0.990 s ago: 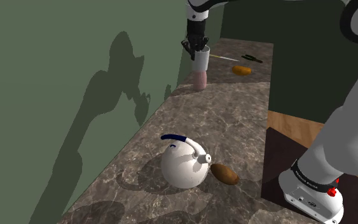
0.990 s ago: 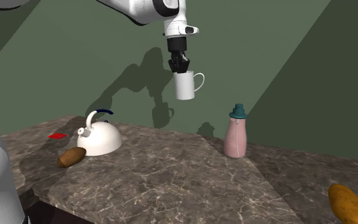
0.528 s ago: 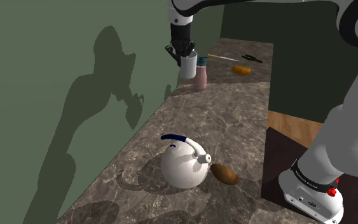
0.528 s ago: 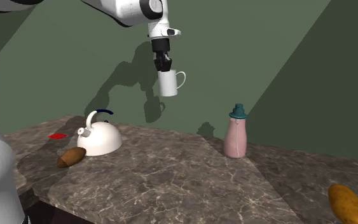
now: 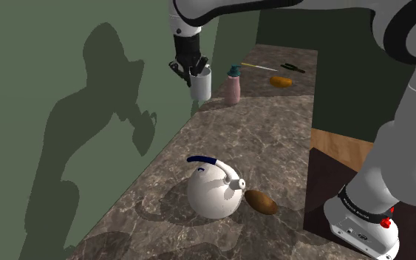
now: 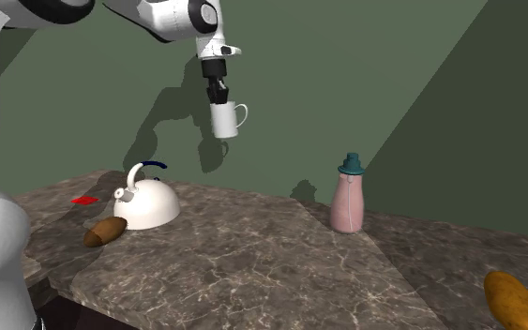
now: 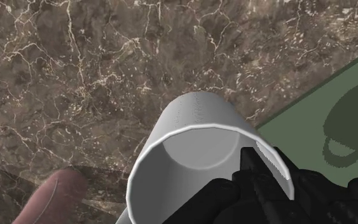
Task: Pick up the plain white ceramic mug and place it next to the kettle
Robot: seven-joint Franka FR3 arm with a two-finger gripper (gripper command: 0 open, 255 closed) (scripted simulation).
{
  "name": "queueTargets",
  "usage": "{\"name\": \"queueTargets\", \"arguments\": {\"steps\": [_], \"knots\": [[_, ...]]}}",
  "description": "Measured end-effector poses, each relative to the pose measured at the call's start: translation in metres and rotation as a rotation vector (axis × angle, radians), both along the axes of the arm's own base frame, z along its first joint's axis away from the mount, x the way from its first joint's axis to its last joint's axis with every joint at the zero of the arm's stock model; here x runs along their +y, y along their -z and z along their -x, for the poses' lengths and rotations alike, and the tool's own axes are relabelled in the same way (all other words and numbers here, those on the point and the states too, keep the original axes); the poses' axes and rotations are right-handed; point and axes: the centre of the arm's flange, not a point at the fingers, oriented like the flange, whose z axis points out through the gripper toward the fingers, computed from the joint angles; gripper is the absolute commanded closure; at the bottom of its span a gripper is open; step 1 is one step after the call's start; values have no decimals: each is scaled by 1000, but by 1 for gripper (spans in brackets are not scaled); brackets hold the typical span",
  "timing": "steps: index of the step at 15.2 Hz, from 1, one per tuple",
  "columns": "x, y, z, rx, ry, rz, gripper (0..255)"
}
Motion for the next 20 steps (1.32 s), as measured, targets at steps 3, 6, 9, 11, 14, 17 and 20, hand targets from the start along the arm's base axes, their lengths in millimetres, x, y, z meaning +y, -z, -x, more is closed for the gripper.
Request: {"name": "queueTargets", "arguments": {"steps": [3,6,9,11,14,17,20], "knots": [[44,-1,4,0,0,0,255],[81,0,6,0,0,0,255],[122,1,12,0,0,0,255],[150,0,17,0,0,-1,255],[178,3,17,1,0,0,255],[181,16,20,1,1,0,255],[182,31,18,1,2,0,255]]}}
